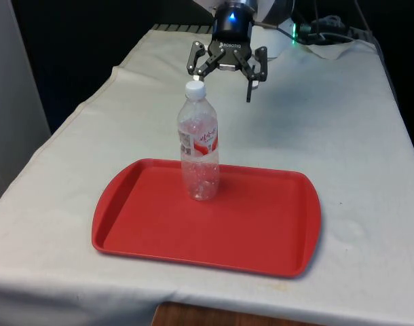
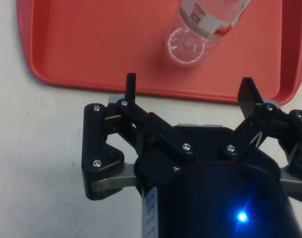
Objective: Place the bottle upright on the tray.
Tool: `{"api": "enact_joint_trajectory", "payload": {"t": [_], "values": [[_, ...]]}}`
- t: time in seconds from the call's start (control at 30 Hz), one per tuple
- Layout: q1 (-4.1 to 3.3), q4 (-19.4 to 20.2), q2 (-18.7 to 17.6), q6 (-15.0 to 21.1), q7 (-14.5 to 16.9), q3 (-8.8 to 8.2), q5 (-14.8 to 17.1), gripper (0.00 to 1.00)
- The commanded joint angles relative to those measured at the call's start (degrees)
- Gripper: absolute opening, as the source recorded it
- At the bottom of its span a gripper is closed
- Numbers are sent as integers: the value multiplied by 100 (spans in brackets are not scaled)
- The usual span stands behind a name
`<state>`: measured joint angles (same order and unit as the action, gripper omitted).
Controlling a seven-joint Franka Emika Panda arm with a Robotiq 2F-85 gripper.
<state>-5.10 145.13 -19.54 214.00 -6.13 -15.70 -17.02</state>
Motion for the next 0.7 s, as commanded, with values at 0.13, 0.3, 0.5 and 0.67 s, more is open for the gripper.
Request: {"api": "enact_joint_trajectory", "payload": {"t": [0.13, 0.3, 0.5, 0.67], "values": [[29, 34, 86, -269, -34, 23, -97, 100], [40, 63, 149, -481, -40, 40, -149, 100], [52, 97, 212, -745, -17, 63, -172, 100], [57, 109, 264, -957, -6, 80, -178, 100]]}}
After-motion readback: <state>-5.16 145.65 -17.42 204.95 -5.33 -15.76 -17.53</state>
